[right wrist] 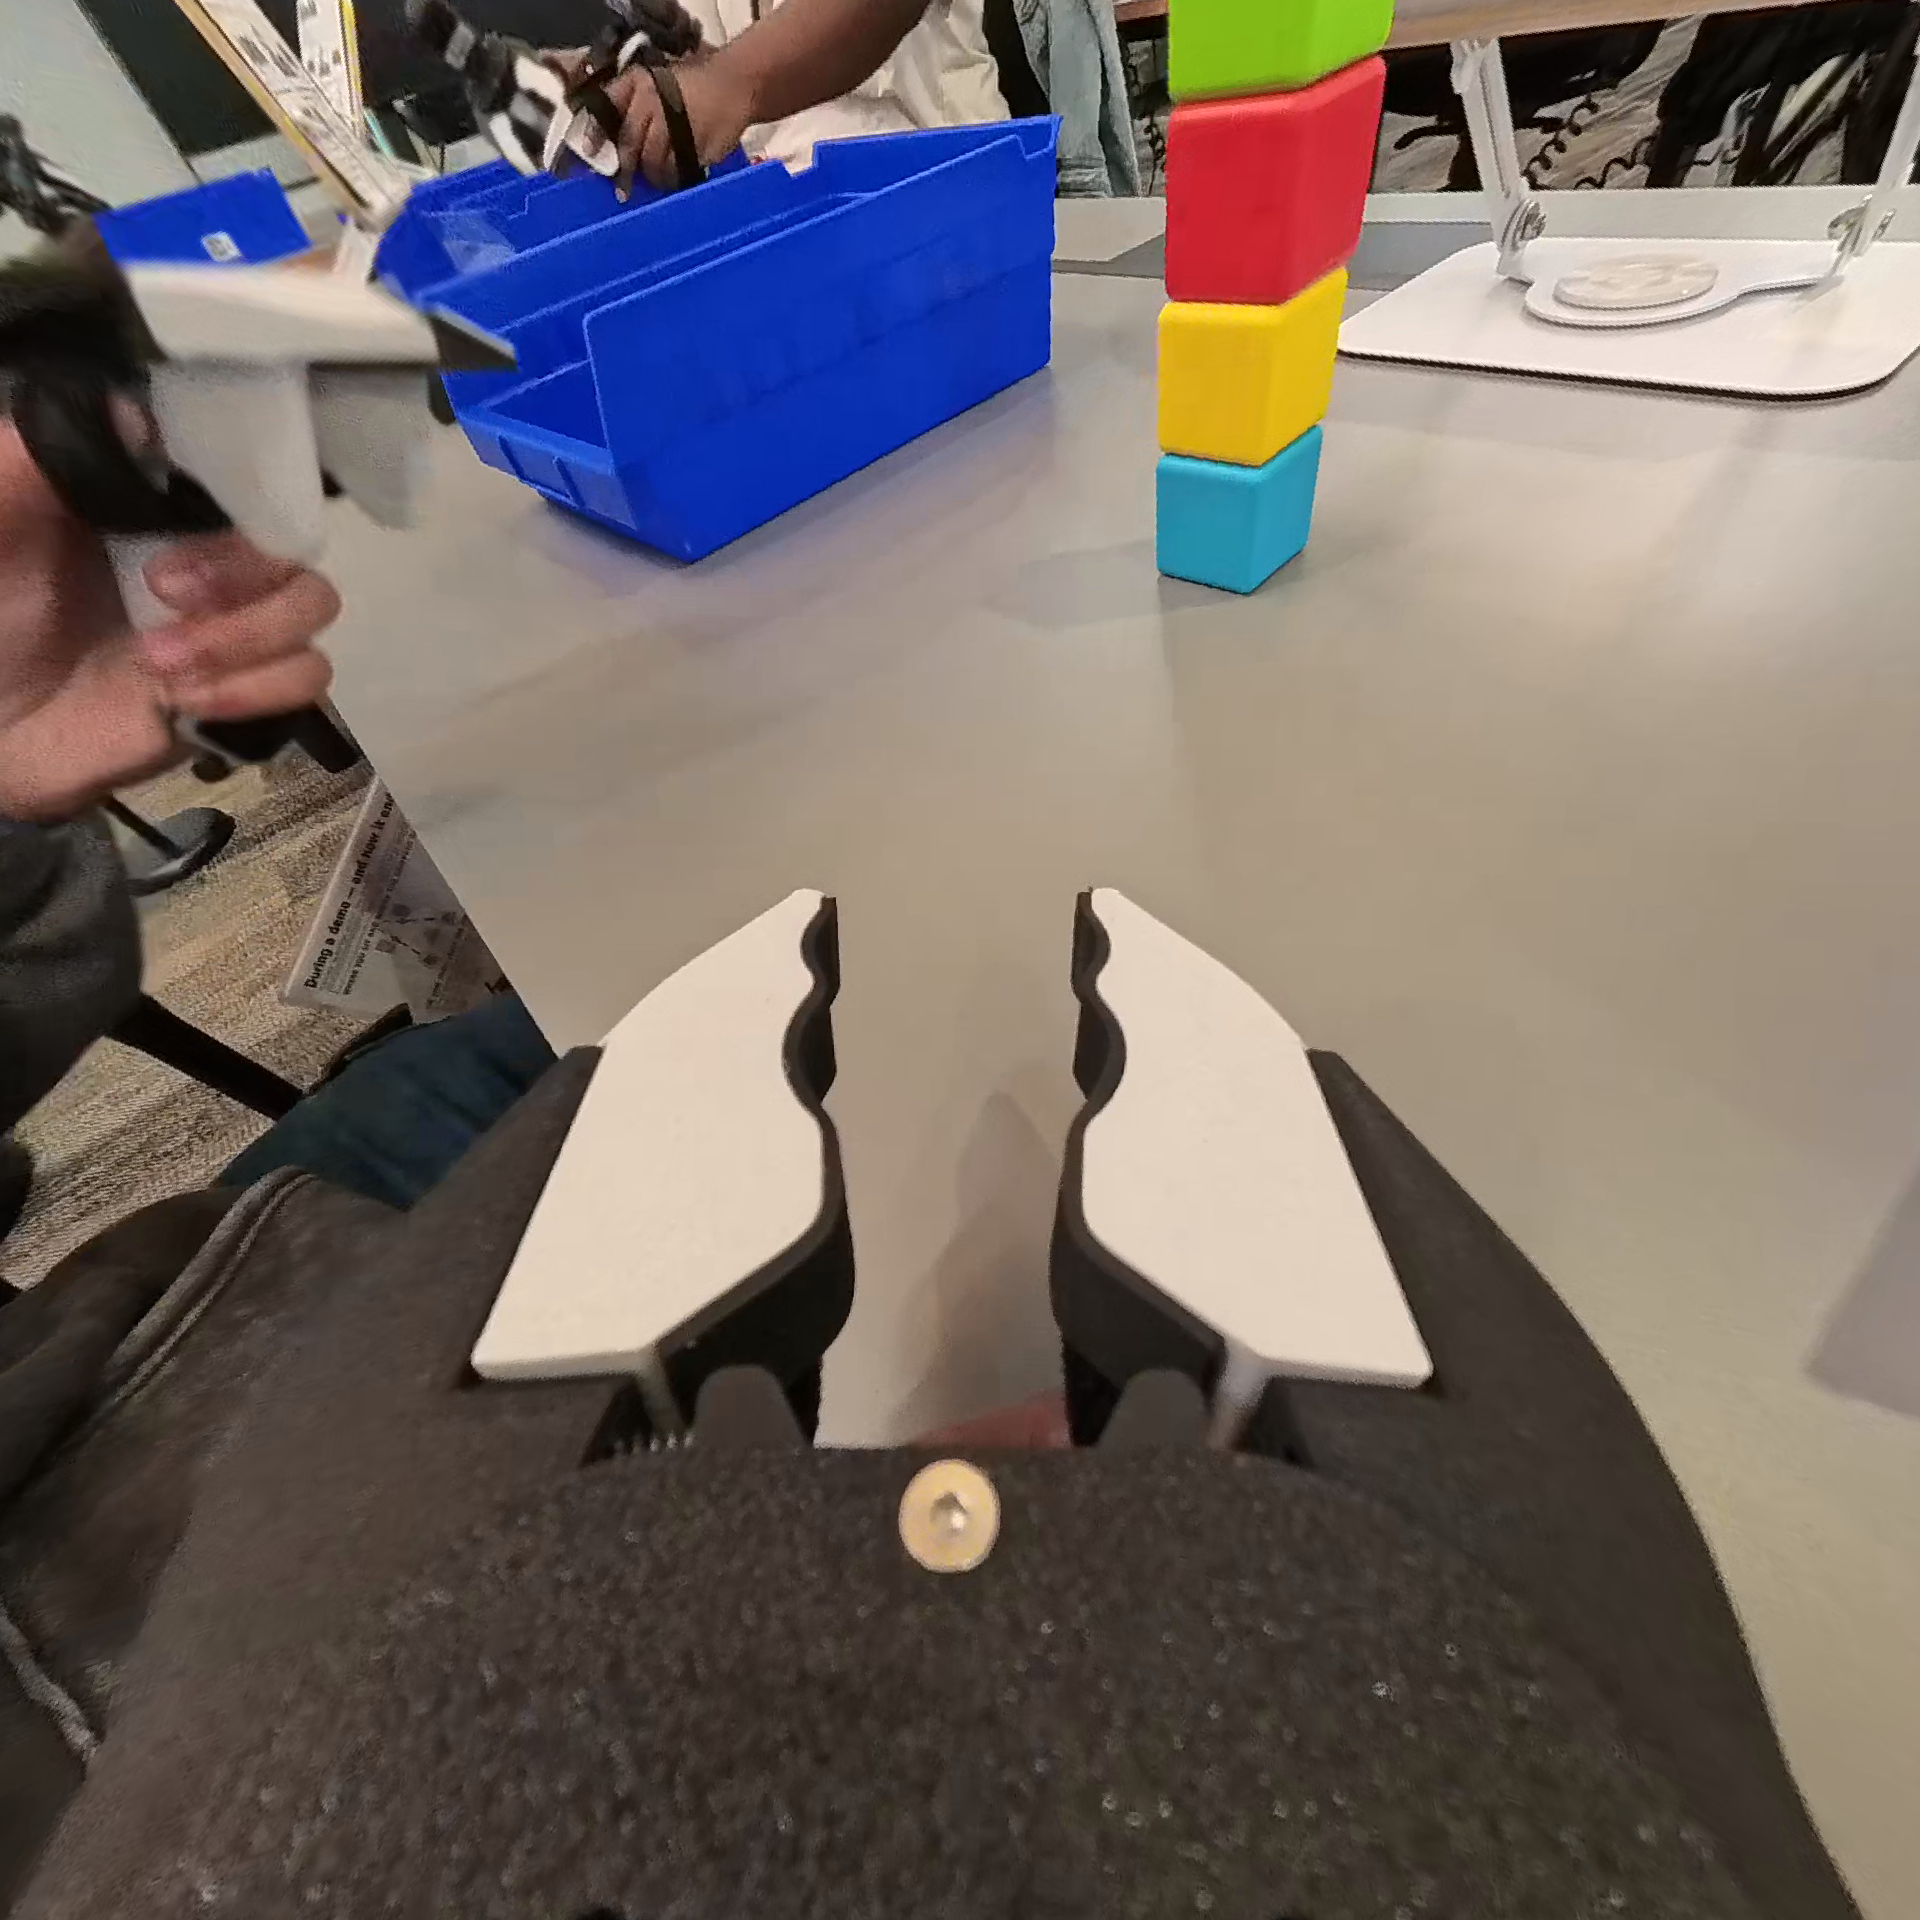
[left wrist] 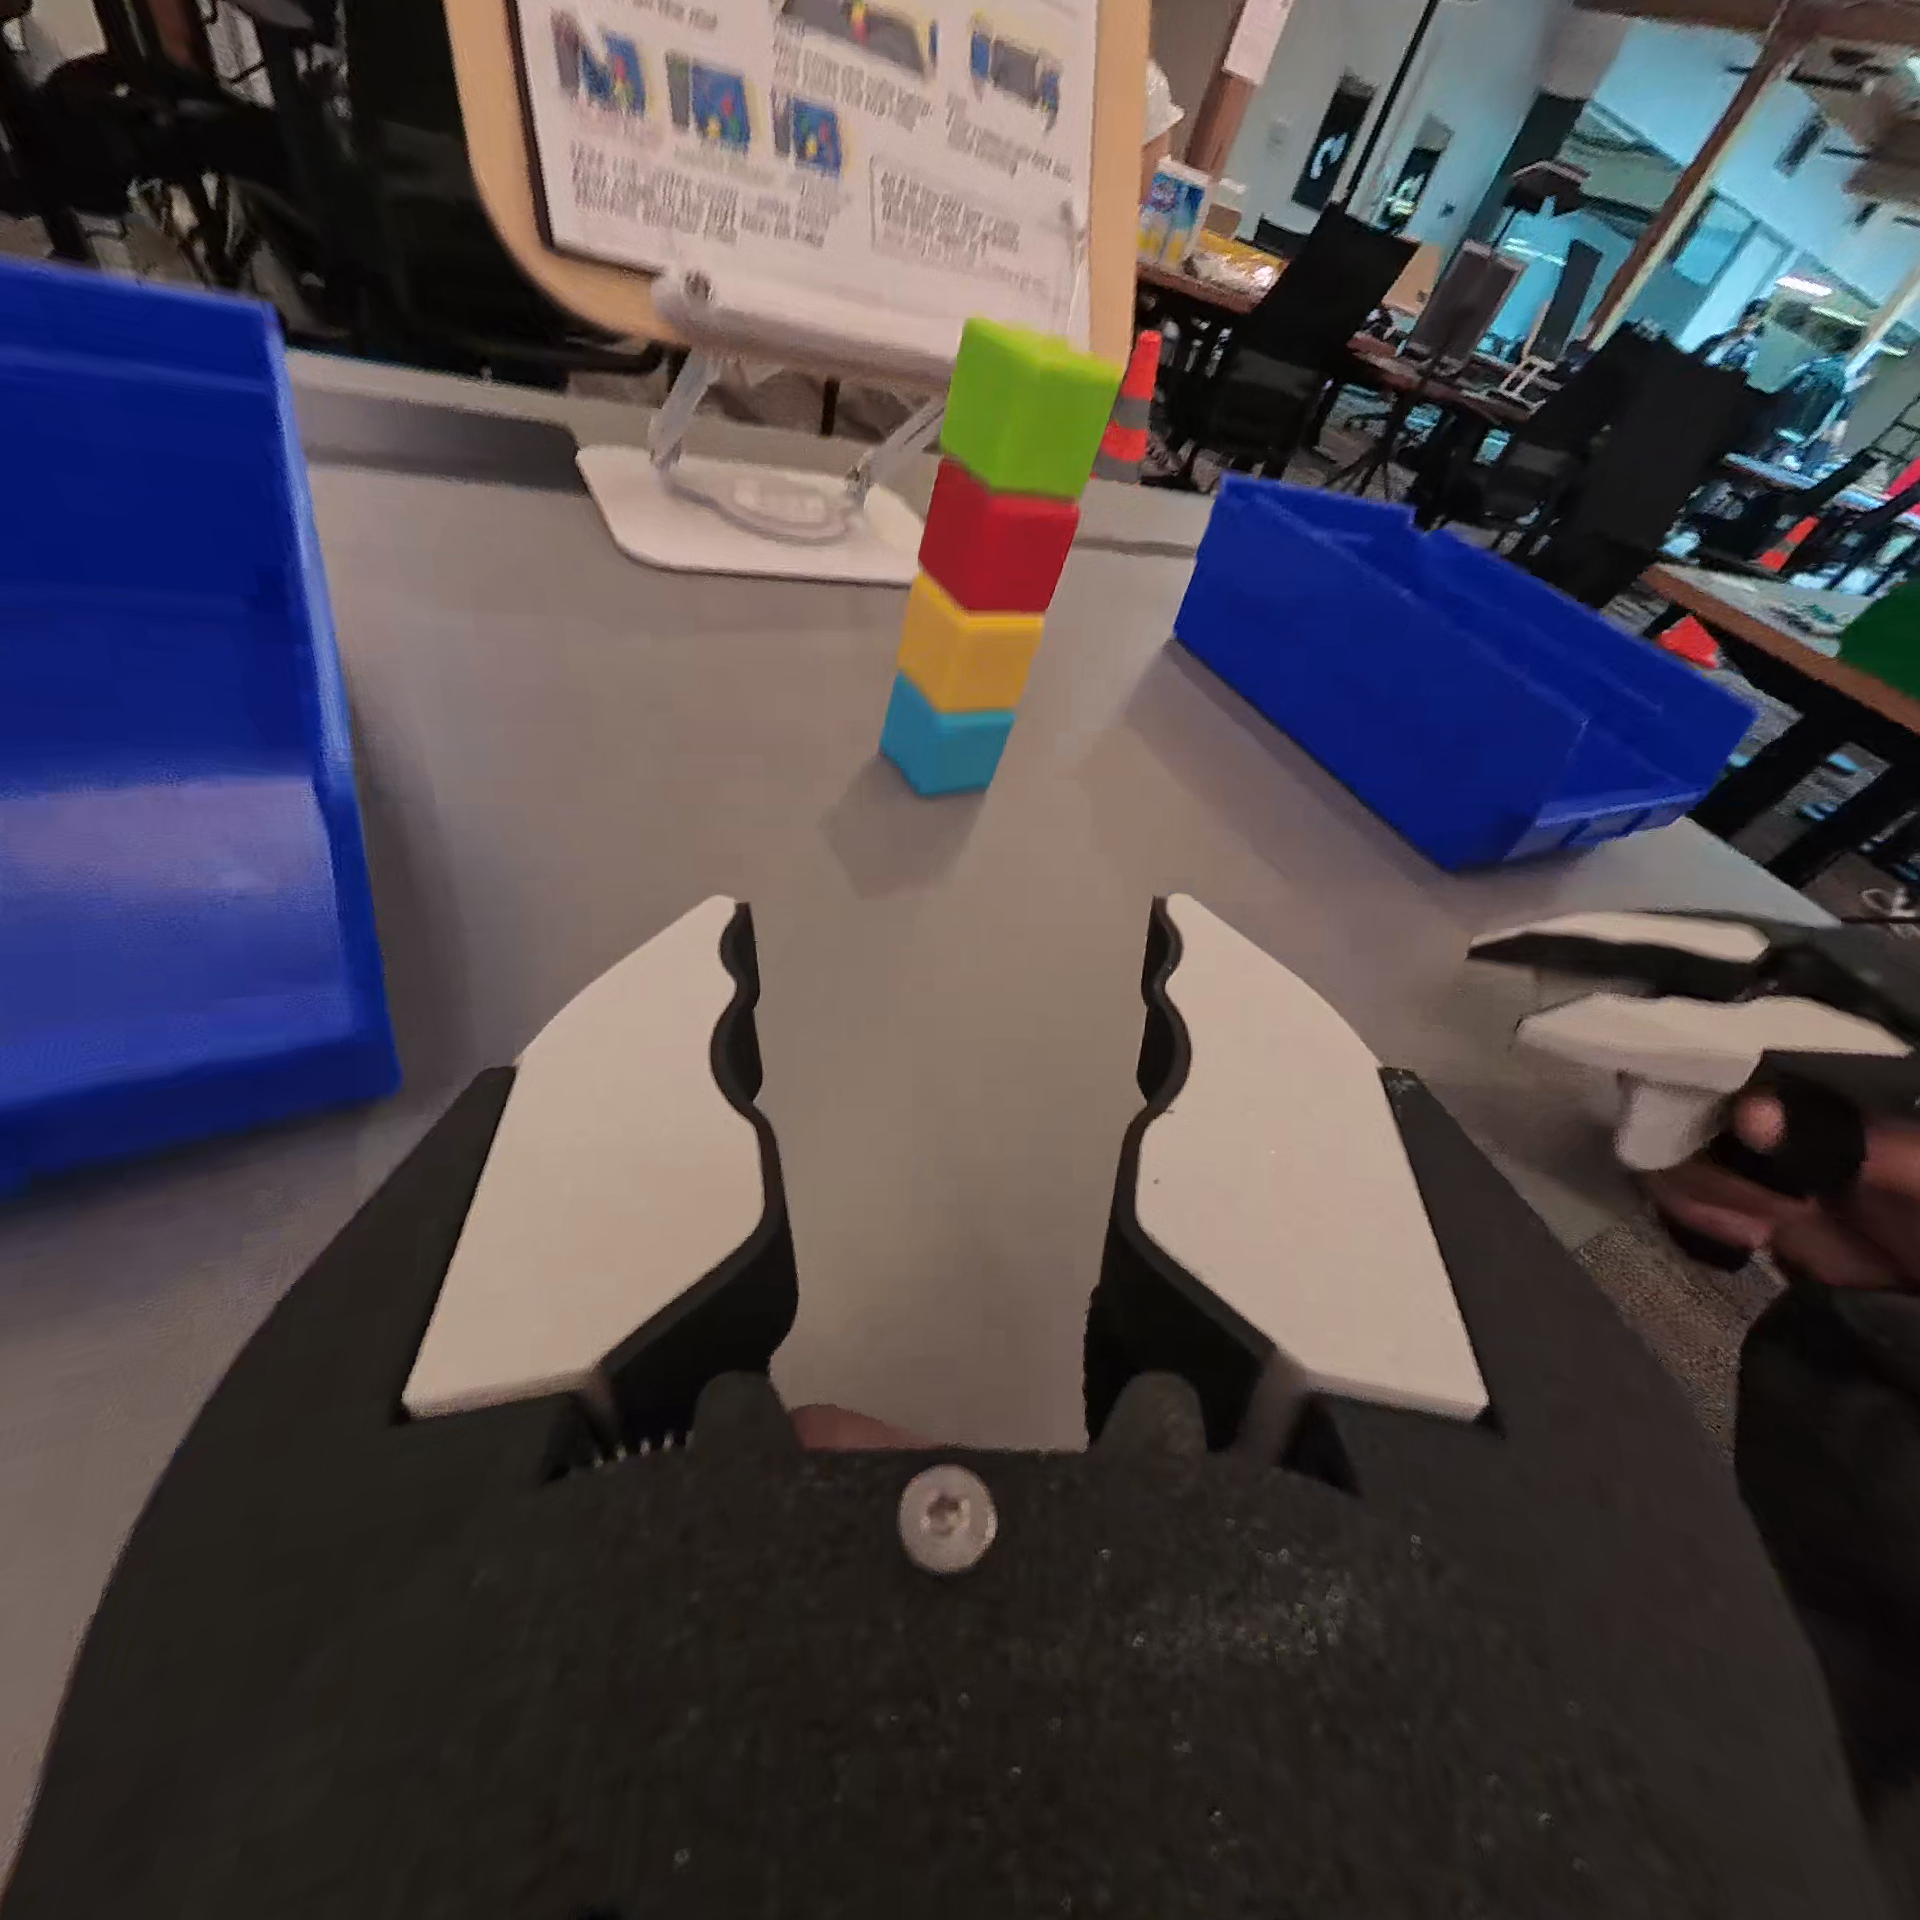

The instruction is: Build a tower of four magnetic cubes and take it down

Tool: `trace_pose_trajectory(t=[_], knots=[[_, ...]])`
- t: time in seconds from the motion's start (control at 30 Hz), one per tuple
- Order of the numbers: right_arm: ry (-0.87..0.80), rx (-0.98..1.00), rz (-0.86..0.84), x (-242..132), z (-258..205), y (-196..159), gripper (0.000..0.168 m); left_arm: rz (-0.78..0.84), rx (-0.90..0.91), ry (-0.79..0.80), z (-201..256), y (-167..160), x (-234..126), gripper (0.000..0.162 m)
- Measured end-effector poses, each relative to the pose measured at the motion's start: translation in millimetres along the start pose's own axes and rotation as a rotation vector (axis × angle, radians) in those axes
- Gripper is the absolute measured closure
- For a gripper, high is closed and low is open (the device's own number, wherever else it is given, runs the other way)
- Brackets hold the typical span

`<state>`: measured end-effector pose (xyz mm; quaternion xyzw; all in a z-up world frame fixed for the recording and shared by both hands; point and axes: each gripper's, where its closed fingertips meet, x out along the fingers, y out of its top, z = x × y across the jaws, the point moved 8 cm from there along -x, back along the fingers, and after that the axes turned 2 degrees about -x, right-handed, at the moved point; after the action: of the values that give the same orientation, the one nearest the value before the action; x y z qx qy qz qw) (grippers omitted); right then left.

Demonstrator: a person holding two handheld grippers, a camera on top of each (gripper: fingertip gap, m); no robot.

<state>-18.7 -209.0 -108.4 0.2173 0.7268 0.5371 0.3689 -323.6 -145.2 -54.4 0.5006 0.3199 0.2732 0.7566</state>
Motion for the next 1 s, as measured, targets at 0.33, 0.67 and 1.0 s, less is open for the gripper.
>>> trace_pose_trajectory(t=[0.33,0.67,1.0], knots=[[-0.034,-0.016,0.0,0.9,-0.5,-0.2,0.125,-0.024,0.022,0.007,-3.9,-35.9,9.1,0.092],[-0.036,-0.031,0.016,-0.3,-1.7,-0.3,0.126,0.004,0.184,-0.324,4.0,29.5,99.2,0.082],[-0.02,-0.025,0.021,-0.9,-1.4,-0.1,0.126,0.031,0.203,-0.535,-25.0,41.7,218.8,0.087]])
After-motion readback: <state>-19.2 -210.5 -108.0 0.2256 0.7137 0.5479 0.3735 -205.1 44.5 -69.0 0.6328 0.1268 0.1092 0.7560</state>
